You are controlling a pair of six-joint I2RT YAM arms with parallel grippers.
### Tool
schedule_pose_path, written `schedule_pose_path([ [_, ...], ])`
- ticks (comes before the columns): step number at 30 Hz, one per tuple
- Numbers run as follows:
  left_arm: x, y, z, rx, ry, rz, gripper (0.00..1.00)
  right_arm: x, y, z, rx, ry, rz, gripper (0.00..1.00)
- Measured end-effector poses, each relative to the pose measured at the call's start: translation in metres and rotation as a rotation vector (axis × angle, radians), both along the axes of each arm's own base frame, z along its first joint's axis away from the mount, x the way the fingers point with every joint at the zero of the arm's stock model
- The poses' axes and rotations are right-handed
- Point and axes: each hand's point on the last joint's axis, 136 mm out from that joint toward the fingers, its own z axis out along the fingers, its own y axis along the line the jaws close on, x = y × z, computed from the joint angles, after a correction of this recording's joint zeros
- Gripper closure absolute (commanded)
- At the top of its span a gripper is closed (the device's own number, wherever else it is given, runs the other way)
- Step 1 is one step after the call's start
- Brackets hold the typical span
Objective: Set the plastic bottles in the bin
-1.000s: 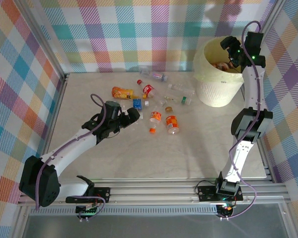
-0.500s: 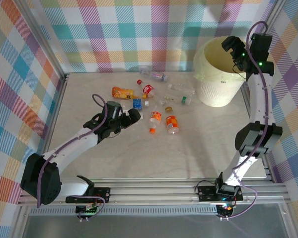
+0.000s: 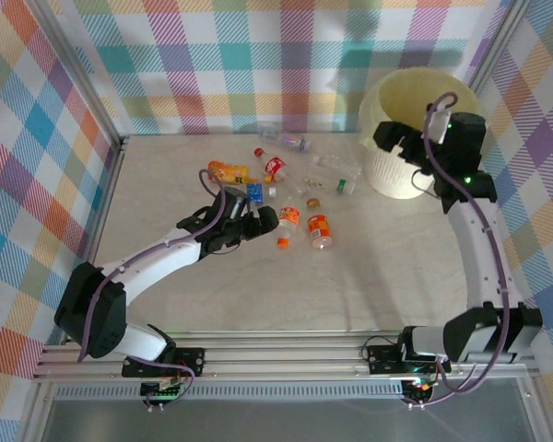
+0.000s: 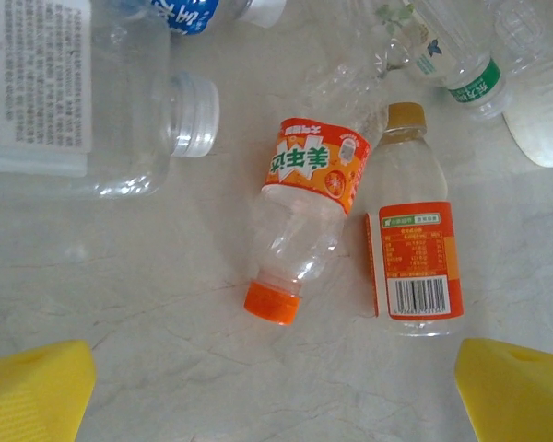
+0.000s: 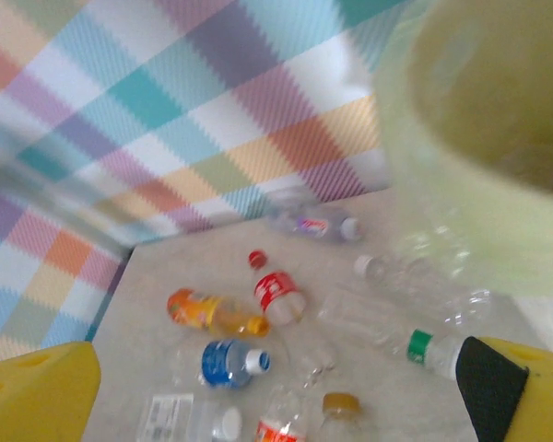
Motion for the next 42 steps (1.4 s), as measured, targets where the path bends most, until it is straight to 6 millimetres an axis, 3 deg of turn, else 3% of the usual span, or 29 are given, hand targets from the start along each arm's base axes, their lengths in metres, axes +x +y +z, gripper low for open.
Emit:
schedule_pose_path([
  [4,0.002,0.001,-0.002,0.026,-0.003,0.017,0.00,-0.020,0.044,-0.025,-0.079,0.020,0.130,0.00],
  [10,0.002,0.016,-0.009,0.084,0.011,0.077,0.00,-0.037,0.085,-0.099,-0.206,0.148,0.239,0.00],
  [20,-0.002,0.031,-0.017,0.139,0.039,0.138,0.00,-0.030,0.108,-0.220,-0.418,0.430,0.250,0.01],
  [26,-0.003,0.032,-0.018,0.140,0.047,0.144,0.00,-0.043,0.109,-0.279,-0.500,0.600,0.267,0.09],
  [31,-0.003,0.032,-0.018,0.139,0.047,0.144,0.00,-0.048,0.114,-0.306,-0.560,0.692,0.285,0.13],
  [42,-0.003,0.032,-0.018,0.139,0.047,0.144,0.00,-0.037,0.121,-0.330,-0.625,0.730,0.259,0.24],
])
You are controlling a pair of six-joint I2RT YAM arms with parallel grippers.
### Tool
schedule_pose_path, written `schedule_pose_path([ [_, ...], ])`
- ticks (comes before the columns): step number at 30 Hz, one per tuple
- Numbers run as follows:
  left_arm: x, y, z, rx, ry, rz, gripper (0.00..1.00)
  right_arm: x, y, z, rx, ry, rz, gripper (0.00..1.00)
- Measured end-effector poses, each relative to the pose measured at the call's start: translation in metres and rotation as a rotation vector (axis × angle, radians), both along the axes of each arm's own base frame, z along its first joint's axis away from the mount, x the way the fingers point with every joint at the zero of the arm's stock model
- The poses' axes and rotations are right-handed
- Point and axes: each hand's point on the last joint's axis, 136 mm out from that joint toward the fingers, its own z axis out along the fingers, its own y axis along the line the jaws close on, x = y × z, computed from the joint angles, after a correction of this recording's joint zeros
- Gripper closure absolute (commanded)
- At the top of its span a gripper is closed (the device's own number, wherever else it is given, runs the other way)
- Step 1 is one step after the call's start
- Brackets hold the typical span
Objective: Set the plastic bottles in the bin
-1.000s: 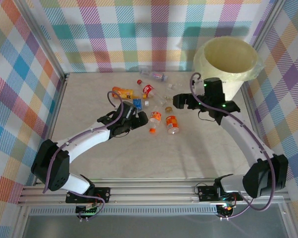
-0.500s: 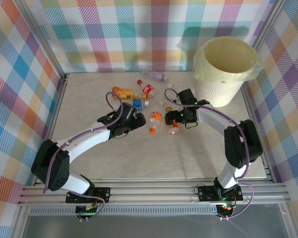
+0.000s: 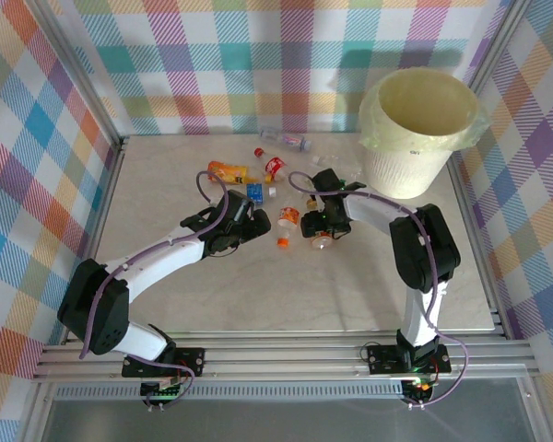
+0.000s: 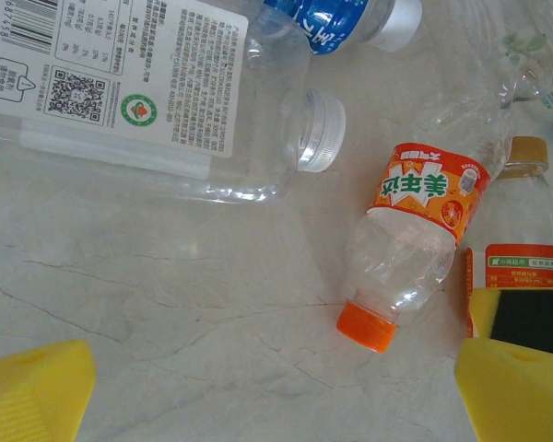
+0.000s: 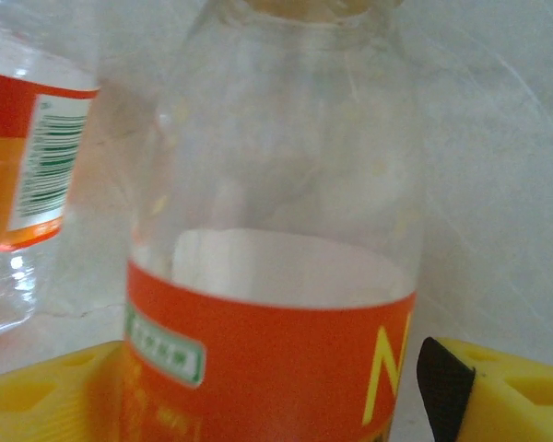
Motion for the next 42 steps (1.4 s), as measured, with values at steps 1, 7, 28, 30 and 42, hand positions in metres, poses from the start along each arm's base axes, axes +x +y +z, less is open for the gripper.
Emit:
schedule_pose_path([
  [1,0.000,0.000,0.000,0.000,0.000,0.000,0.00,0.000,-0.002,-0.004,-0.012,0.004,-0.005,0.28],
  [7,0.000,0.000,0.000,-0.002,0.001,0.002,0.00,0.002,-0.007,-0.010,-0.042,0.001,-0.037,0.41],
  [28,0.001,-0.015,0.007,-0.070,-0.010,-0.043,0.00,0.003,-0.023,0.076,0.044,-0.268,-0.102,0.61],
  [30,0.003,-0.020,0.012,-0.099,-0.030,-0.056,0.00,0.006,-0.023,0.097,0.083,-0.325,-0.114,0.62],
  [42,0.004,-0.038,0.048,-0.239,-0.165,-0.141,0.00,0.035,-0.047,0.203,0.326,-0.522,-0.190,0.62],
])
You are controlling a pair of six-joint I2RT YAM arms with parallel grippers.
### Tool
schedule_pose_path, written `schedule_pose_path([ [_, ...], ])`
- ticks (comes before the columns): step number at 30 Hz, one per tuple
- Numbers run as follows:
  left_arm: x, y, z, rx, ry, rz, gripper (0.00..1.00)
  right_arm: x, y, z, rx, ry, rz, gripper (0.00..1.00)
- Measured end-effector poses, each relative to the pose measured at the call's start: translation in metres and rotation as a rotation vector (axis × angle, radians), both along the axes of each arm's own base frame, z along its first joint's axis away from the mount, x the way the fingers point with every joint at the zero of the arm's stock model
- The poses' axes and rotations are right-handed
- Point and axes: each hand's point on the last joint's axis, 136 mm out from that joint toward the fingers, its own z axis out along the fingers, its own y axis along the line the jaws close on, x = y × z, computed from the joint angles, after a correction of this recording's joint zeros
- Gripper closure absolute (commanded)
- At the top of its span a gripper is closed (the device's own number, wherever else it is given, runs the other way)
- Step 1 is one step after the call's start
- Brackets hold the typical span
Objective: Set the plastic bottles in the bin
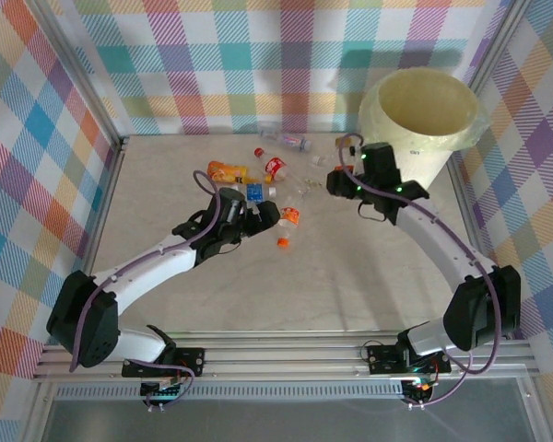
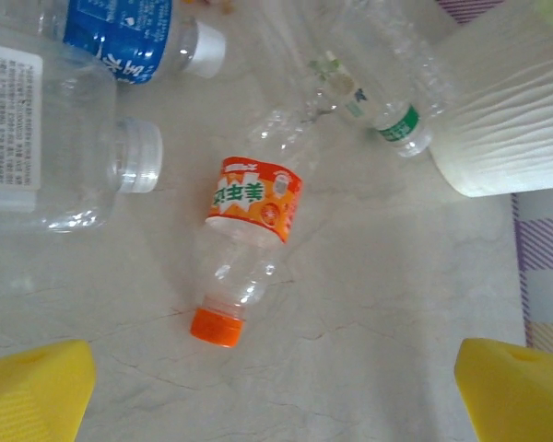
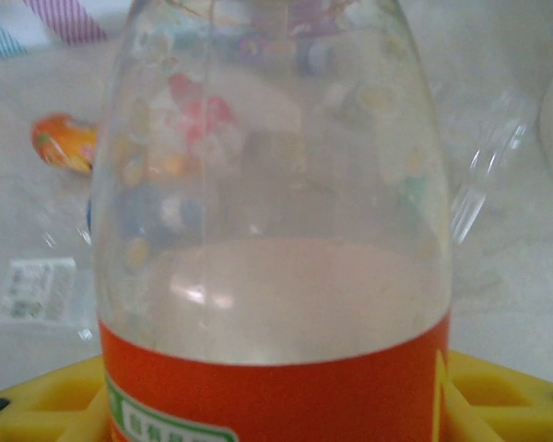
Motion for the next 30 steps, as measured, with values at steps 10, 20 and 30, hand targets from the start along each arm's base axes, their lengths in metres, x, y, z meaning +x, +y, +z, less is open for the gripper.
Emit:
schedule_pose_path([
  [10,-0.007,0.001,0.031,-0.056,-0.109,-0.034,0.00,0.031,-0.051,0.099,0.146,-0.181,-0.053,0.62],
  [20,-0.009,0.013,0.035,-0.035,-0.134,0.007,0.00,0.061,-0.093,0.148,0.235,-0.246,-0.110,0.62],
  [30,-0.012,0.024,0.024,0.005,-0.114,0.037,0.00,0.112,-0.156,0.156,0.194,-0.257,-0.265,0.61],
])
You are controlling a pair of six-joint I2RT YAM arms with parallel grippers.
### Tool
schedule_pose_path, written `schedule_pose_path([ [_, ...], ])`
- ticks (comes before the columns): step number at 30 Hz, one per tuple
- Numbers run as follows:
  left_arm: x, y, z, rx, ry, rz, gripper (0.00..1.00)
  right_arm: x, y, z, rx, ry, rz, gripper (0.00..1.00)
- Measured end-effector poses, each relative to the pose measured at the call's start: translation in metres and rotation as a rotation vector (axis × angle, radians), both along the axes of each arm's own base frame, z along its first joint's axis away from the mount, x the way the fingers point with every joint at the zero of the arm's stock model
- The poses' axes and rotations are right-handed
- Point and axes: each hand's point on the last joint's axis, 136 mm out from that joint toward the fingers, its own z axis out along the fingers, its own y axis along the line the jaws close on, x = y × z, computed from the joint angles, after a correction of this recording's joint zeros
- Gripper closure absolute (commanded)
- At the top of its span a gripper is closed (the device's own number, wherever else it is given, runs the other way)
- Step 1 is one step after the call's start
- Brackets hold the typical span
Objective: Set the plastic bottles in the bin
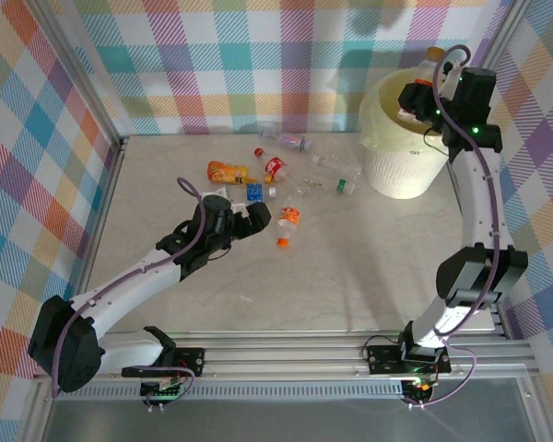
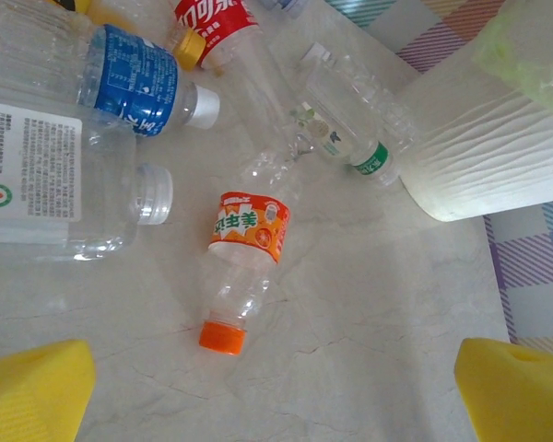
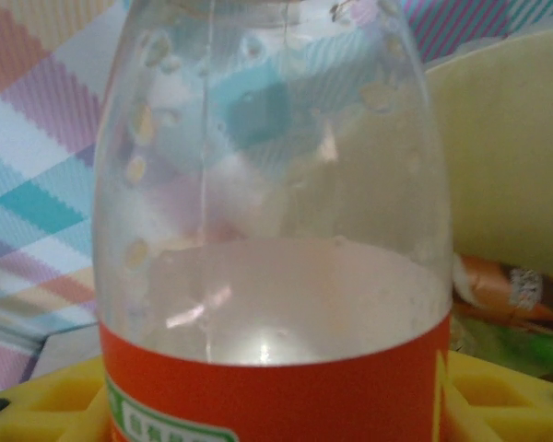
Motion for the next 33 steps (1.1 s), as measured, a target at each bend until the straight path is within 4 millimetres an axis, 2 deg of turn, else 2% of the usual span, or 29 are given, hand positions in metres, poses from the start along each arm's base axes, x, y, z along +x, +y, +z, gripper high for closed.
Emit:
schedule_pose_path([
  [8,0.000,0.004,-0.002,0.015,0.005,0.017,0.00,0.037,-0.058,-0.028,-0.070,0.090,-0.167,0.58],
  [14,0.000,0.007,-0.005,0.021,0.011,0.032,0.00,0.037,-0.089,-0.049,-0.183,0.172,-0.292,0.58],
  [24,0.000,0.015,-0.009,0.046,0.023,0.071,0.00,0.026,-0.117,-0.057,-0.359,0.233,-0.393,0.39],
  [28,0.000,0.017,-0.012,0.048,0.036,0.084,0.00,0.025,-0.120,-0.055,-0.389,0.233,-0.397,0.24],
  [33,0.000,0.017,-0.019,0.052,0.059,0.091,0.00,0.022,-0.120,-0.050,-0.401,0.223,-0.395,0.18],
])
